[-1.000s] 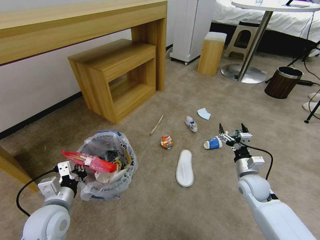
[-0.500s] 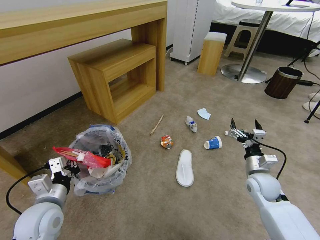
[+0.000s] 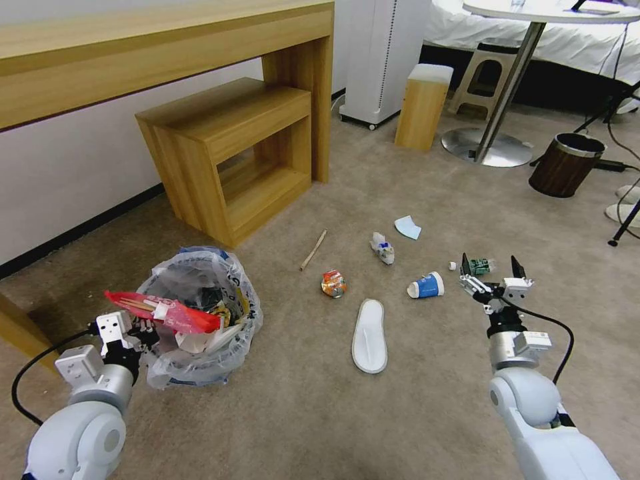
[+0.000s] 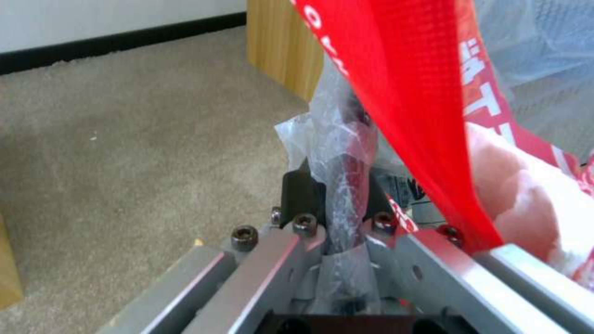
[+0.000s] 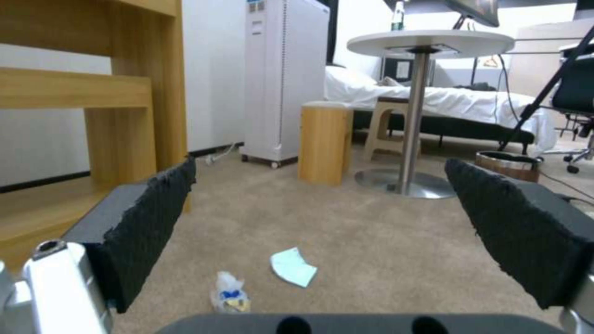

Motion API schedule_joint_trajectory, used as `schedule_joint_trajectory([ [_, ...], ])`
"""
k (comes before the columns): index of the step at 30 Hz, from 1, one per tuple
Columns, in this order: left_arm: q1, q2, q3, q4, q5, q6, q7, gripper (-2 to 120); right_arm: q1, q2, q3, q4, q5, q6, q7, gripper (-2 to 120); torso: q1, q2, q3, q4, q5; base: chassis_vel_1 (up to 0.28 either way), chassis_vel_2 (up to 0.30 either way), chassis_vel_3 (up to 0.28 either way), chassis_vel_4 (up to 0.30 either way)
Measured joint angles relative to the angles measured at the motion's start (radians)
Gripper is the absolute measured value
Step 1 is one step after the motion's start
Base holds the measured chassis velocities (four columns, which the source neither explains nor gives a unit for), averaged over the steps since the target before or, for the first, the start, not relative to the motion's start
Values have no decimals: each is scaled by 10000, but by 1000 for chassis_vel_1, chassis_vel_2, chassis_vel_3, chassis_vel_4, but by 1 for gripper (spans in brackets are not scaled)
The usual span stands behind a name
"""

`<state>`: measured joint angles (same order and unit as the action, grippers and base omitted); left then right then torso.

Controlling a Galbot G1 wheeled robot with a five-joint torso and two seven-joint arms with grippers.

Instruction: Pick up the trash bin and place the garbage on the floor into it.

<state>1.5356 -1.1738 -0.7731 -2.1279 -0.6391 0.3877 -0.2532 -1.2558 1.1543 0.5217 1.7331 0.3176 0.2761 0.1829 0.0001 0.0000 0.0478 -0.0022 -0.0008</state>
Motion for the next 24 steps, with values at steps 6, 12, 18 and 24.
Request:
schedule_joint_trajectory([
  [6, 0, 0, -43, 97, -11, -1, -14, 0, 67, 84, -160, -98, -139, 37, 21, 100, 0, 0, 0, 0, -2, 0, 0, 0, 0],
  [12, 10, -17, -63, 138, -6, -3, -13, 0, 82, 70, -168, -172, -291, 87, 32, 100, 0, 0, 0, 0, -2, 0, 0, 0, 0],
  [18, -11, -72, -22, 138, 20, -12, -12, 0, 59, 67, -145, -195, -347, 118, 55, 100, 0, 0, 0, 0, 0, 0, 0, 0, 0],
  [24, -9, -105, -2, 136, 69, -38, -12, 0, 32, 57, -134, -221, -364, 172, 92, 100, 0, 1, 0, 0, 0, 0, 0, 0, 0],
])
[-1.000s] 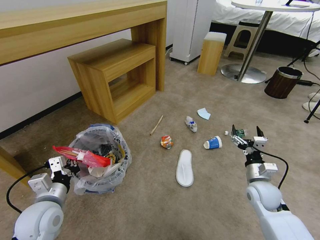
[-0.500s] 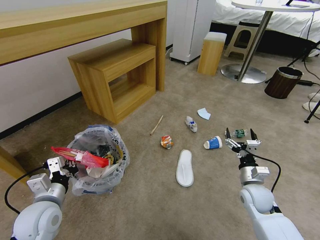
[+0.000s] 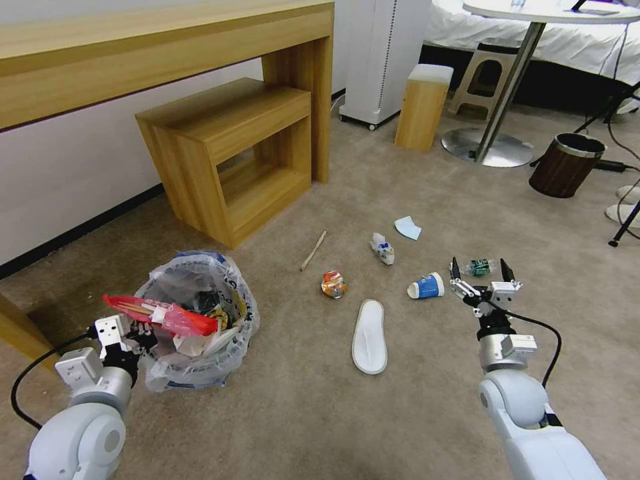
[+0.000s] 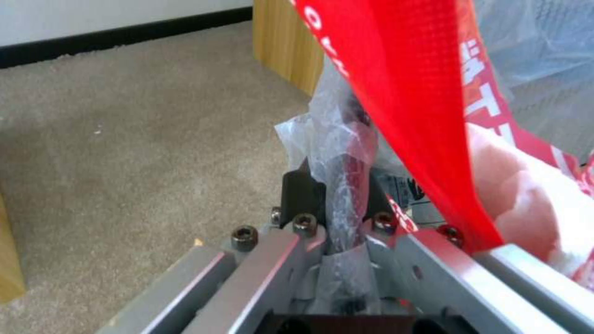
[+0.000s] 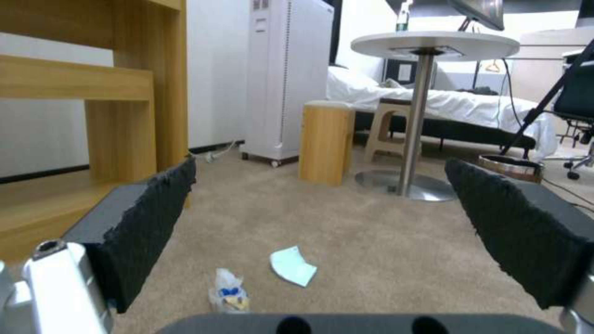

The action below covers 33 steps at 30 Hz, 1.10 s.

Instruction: Pick up the trash bin and place the garbage on the floor into it.

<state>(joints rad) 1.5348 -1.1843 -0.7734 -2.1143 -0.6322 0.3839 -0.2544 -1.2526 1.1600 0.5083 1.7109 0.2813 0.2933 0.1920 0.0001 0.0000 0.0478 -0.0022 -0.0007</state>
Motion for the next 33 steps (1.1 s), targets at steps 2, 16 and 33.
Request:
schedule_joint_trajectory([
  [2, 4, -13, 1, -3, 4, -6, 0, 0, 1, 0, 0, -7, 0, 11, 2, 100, 0, -1, 0, 0, -1, -37, 16, 23, -18],
  [16, 27, -25, -27, -19, 18, -69, 0, 0, 75, 78, -44, -107, -52, 81, 17, 100, 0, 0, 0, 0, 0, -43, 41, 45, -43],
  [33, 55, -86, -28, -12, 83, -115, 21, 0, 72, 173, -68, -193, -141, 204, 17, 100, 1, -1, 0, 0, 0, -16, 12, 13, -13],
])
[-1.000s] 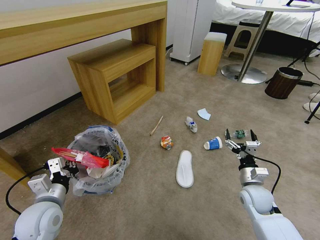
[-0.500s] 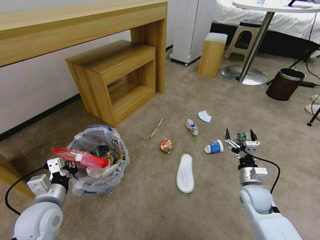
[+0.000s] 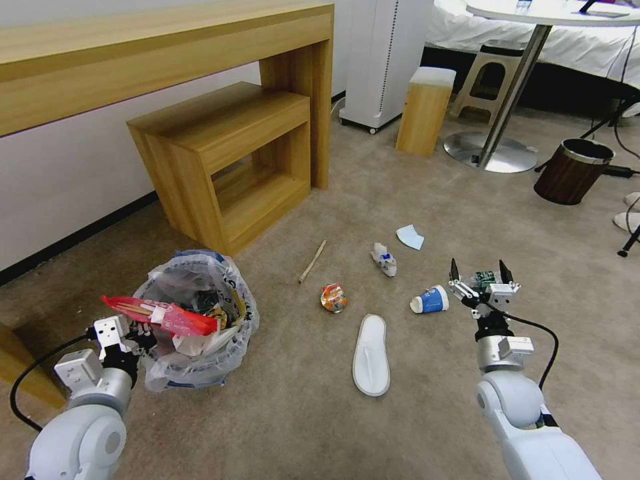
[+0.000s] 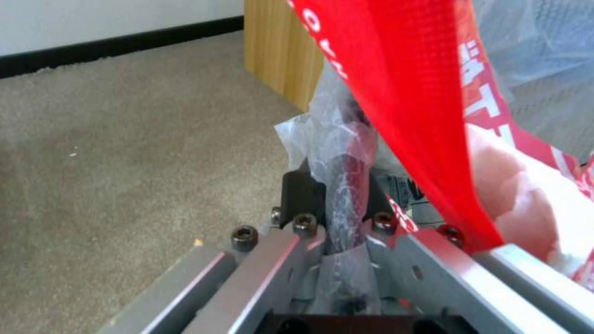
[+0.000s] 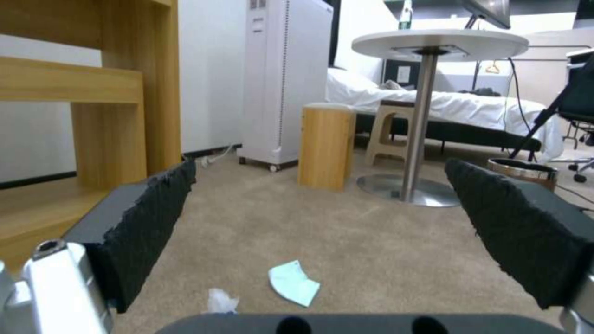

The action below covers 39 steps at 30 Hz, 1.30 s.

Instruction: Pick up the trash bin and place the garbage on the floor into it.

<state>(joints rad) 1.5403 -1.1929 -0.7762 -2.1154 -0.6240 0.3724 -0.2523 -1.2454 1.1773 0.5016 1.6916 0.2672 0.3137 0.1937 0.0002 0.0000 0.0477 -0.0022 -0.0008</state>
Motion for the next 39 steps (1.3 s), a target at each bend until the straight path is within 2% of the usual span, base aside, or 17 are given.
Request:
schedule_joint_trajectory([
  [39, -15, 22, 14, 34, 49, -84, 20, 0, -48, -18, 18, -85, -73, 134, 26, 100, 0, 0, 1, 0, 0, -40, 40, 39, -40],
])
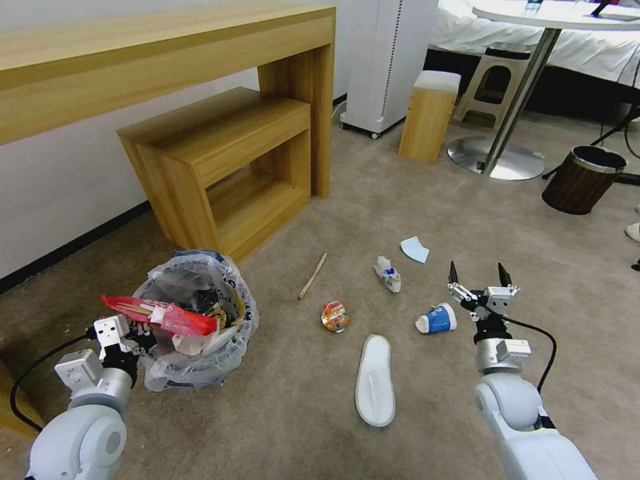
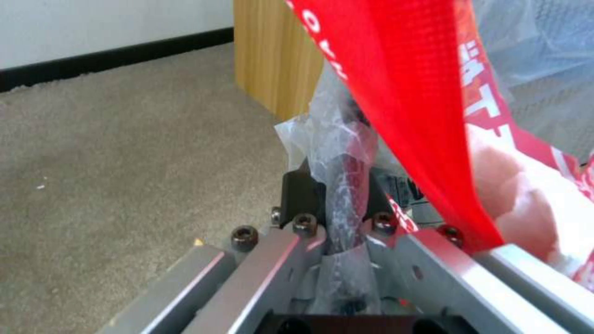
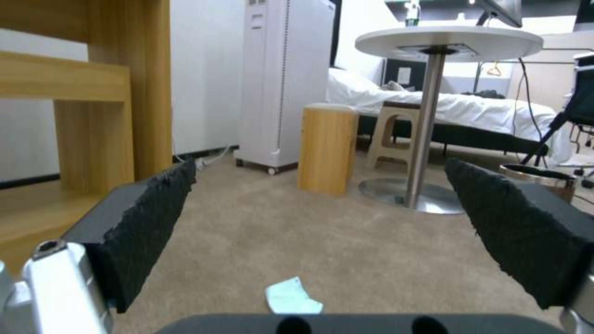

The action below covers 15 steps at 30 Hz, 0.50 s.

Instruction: Pick up the trash bin and place the garbage on the floor into it.

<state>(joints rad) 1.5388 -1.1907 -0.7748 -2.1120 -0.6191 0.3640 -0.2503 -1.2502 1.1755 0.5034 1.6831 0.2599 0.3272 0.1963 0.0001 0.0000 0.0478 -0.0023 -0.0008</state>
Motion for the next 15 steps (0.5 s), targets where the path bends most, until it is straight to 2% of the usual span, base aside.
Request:
schedule_joint_trajectory([
  [2, 16, 10, 0, 2, 20, -15, 0, 0, -172, -360, -174, 320, 703, -294, 109, 100, 0, 0, 0, 1, 1, 0, 0, 0, 0],
  [9, -6, 13, 43, 137, 62, -62, 20, 0, -595, -1005, -385, 947, 1890, -1098, 279, 100, 0, 0, 0, 0, -1, 0, 0, 0, 0],
  [15, -14, -2, 87, 201, 115, -103, 46, 0, -872, -1248, -332, 1454, 2386, -1730, 296, 100, 0, 0, 0, 0, 1, 0, 0, 0, 0],
])
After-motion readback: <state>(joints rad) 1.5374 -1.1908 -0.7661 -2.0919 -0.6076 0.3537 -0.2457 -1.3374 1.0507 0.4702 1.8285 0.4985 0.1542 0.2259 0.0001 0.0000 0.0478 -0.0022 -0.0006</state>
